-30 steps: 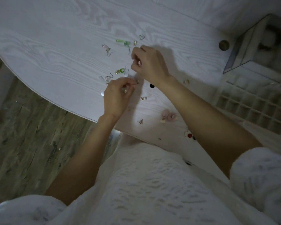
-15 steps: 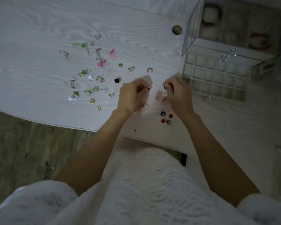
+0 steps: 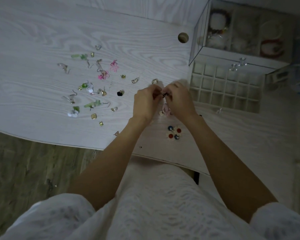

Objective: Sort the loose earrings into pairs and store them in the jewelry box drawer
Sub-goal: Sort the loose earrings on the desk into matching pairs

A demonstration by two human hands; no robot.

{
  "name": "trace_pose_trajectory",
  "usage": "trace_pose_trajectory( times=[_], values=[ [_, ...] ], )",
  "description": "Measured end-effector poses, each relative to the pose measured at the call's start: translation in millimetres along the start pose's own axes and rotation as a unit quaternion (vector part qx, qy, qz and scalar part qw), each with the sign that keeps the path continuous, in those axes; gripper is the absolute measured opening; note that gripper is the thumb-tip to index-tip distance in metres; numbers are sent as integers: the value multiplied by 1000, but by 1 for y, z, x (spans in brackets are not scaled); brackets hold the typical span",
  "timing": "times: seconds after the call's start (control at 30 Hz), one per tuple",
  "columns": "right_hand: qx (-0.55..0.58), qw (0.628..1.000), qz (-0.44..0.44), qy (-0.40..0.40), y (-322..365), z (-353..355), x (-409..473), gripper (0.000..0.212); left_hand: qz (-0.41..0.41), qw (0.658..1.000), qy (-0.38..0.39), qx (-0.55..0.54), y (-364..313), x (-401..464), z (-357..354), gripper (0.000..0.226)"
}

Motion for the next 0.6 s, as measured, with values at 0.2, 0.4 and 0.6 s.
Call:
trace_pose_trajectory(
  times=[0.2,0.4,0.6],
  values=[
    [0,1000,-14,1,1,3,-3,11,-18,1000,2,9,-7,-1,-3,16],
    [-16,1000,2,-2,4,6,-4,16,-52,997,28,39,-11,-8,7,18],
    [-48,994,99,-16,43,12,12,20,-61,997,-30,49,18,-29,73,19]
  ],
)
Point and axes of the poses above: each hand's wrist, its own x-axis towards the middle knuckle, its own z-axis out of the back of the hand, y = z × x, the point moved 10 cm from there along x, towards the middle knuckle, and after that the axes turned 5 degrees about -y, right-handed, at the moved point
